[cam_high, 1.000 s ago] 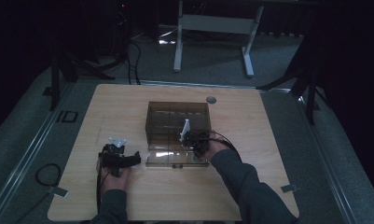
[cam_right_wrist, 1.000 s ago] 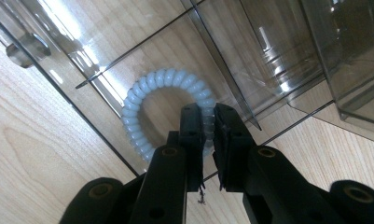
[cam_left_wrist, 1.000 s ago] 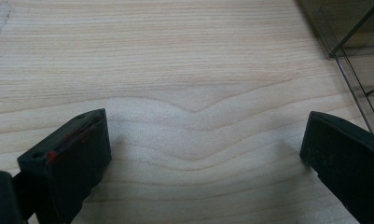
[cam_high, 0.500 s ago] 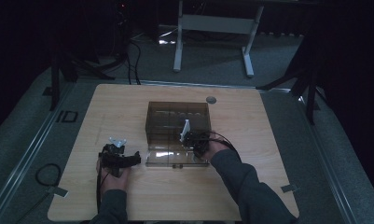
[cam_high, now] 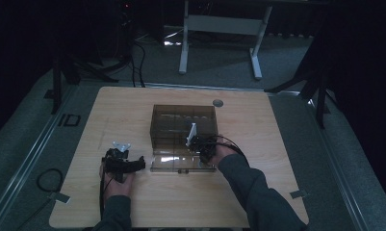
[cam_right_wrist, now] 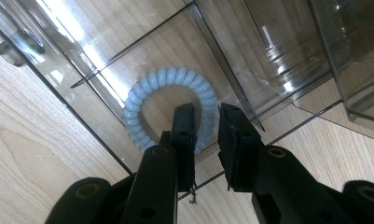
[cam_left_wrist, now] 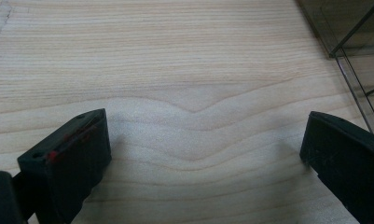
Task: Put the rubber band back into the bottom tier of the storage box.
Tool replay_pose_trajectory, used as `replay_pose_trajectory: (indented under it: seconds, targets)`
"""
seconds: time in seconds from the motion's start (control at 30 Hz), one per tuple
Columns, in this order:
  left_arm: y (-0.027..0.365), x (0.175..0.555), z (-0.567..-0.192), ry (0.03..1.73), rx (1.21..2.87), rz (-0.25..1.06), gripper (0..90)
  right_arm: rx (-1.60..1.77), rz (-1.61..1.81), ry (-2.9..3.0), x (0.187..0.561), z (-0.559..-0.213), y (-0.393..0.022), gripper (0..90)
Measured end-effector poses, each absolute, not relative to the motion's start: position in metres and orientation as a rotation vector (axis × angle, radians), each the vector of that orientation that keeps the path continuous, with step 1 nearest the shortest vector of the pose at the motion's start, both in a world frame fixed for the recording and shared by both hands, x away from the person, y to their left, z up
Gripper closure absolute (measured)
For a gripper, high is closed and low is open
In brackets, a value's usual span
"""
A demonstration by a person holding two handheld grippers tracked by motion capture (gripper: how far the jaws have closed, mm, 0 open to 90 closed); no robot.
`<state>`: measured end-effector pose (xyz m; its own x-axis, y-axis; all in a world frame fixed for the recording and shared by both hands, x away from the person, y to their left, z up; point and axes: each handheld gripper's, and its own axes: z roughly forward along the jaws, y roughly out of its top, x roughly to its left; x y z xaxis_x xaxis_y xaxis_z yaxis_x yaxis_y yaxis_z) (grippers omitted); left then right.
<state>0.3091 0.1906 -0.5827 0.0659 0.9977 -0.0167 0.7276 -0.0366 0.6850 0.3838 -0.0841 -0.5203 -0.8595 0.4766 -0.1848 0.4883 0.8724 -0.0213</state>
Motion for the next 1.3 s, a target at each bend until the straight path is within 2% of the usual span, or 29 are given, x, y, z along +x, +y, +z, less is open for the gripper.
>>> replay_pose_trajectory:
  seconds: [0.57,0.97,1.3]
  targets:
    - [0.191,0.309,-0.583,1.714,1.823,0.661,1.6,0.771,0.062,2.907,0.375,-0.498,-0.092,71.4]
    - [0.191,0.309,-0.583,1.714,1.819,0.664,1.6,0.783,0.172,2.903,0.358,-0.483,-0.108,54.4]
    - [0.191,0.309,-0.583,1.715,1.820,0.660,1.6,0.825,0.282,2.866,0.342,-0.477,-0.135,50.3]
